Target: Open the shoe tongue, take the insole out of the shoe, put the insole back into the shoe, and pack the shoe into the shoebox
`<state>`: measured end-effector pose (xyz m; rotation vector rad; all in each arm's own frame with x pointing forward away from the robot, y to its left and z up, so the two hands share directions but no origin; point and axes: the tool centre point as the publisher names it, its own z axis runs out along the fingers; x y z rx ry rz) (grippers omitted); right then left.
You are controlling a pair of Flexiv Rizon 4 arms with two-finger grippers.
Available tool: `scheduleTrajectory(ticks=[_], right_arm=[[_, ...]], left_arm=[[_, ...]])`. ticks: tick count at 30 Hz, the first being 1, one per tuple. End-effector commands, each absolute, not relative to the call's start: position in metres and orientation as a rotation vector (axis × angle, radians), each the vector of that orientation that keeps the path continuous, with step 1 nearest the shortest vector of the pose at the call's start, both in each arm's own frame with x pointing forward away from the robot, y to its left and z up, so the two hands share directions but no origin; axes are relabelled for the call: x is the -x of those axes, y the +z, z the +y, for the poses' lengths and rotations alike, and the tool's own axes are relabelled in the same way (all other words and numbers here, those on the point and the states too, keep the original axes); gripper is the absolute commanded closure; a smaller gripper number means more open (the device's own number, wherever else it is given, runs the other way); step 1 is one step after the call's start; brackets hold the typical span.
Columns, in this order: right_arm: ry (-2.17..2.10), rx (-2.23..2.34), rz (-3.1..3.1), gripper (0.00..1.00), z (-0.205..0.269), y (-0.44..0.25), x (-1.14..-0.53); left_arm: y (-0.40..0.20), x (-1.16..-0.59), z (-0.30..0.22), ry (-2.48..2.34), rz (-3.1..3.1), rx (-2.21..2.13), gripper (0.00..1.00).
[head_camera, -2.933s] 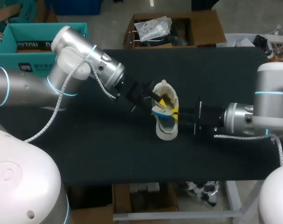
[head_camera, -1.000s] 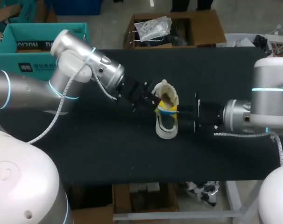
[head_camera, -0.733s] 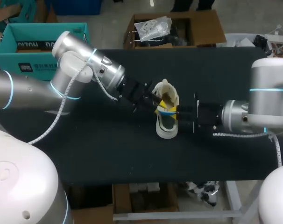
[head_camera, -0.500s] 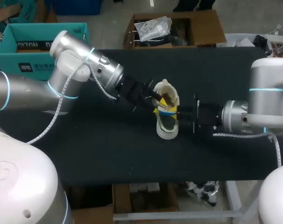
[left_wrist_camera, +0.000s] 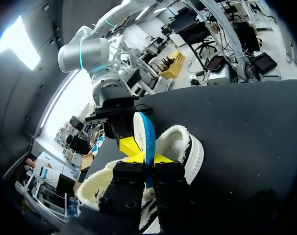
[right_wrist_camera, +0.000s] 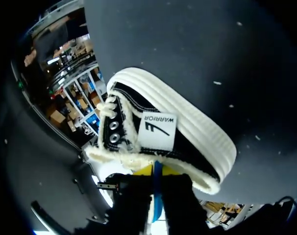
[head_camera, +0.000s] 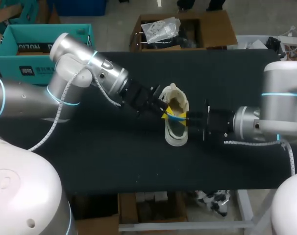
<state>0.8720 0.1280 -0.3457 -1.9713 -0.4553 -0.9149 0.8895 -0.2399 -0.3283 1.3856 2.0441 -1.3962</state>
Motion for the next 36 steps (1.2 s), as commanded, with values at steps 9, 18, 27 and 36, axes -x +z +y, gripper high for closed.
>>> scheduleTrajectory(ticks=[9, 18, 27, 36], right_arm=[[-0.974, 1.989, -0.493, 1.00, 0.127, -0.321, -0.847], [-0.933, 2.003, -0.511, 1.00, 0.131, -0.337, -0.860], [-0.911, 2.021, -0.501, 1.00, 0.128, -0.352, -0.874], [-0.908, 2.083, -0.541, 1.00, 0.122, -0.352, -0.872]], left_arm=[[-0.334, -0.893, -0.246, -1.390, 2.057, -1.379, 1.00], [-0.342, -0.904, -0.249, -1.356, 2.081, -1.350, 1.00], [-0.353, -0.910, -0.254, -1.375, 2.101, -1.339, 1.00], [-0.342, -0.906, -0.244, -1.397, 2.087, -1.352, 0.56]])
